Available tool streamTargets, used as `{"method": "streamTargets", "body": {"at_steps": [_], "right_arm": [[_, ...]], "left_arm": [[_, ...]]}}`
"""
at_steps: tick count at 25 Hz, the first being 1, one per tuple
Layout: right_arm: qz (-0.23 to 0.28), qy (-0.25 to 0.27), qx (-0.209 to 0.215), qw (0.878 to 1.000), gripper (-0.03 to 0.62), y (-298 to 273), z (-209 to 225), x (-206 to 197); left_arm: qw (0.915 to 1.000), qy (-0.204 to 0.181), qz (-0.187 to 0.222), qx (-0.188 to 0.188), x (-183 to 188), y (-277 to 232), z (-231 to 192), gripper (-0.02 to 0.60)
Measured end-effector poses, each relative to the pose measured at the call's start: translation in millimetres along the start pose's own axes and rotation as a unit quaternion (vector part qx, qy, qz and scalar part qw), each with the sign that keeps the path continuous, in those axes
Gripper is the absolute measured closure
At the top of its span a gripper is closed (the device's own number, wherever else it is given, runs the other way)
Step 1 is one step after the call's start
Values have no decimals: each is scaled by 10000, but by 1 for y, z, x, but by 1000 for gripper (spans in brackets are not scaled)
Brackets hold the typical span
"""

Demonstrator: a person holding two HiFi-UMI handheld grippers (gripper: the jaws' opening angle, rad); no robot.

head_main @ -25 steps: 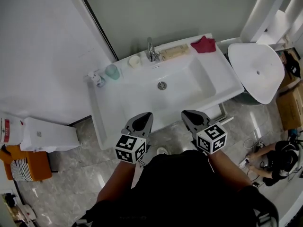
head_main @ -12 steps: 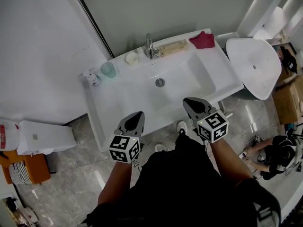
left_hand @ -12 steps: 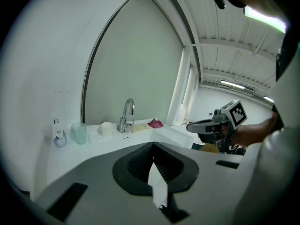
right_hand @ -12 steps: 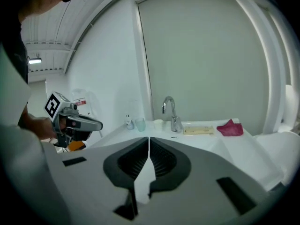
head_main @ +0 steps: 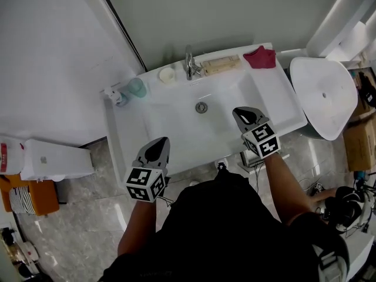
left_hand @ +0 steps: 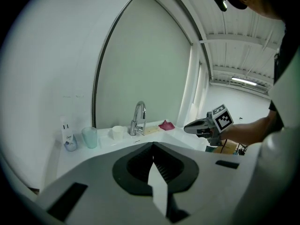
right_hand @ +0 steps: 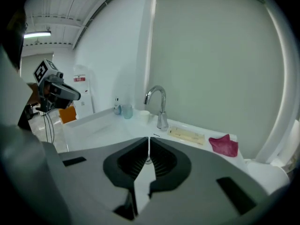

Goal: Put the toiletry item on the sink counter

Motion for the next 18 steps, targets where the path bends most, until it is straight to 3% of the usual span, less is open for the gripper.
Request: {"method": "streamTargets", "body": {"at_steps": [3,9,18], "right_arm": [[-140,281,53,9995,588,-19,22,-8],[-565,1405,196,9883,588,-63,68,-19],[-804,2231,433,9705,588,-135,118,-40]], "left_arm": [[9998,46,-8,168,3,-10,0,577],[9990,223,-98,364,3,-31,5,577],[9948,447,-179,896,-1,-48,1,577]]}}
Point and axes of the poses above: the fingertips, and each gripper's own axes: y backward along the fingers, z to its right, x out of its top, the point moved 5 cm from there along y, backward along the fingers, and after that the axes turned 13 degrees about y, right-handed, at the moved point
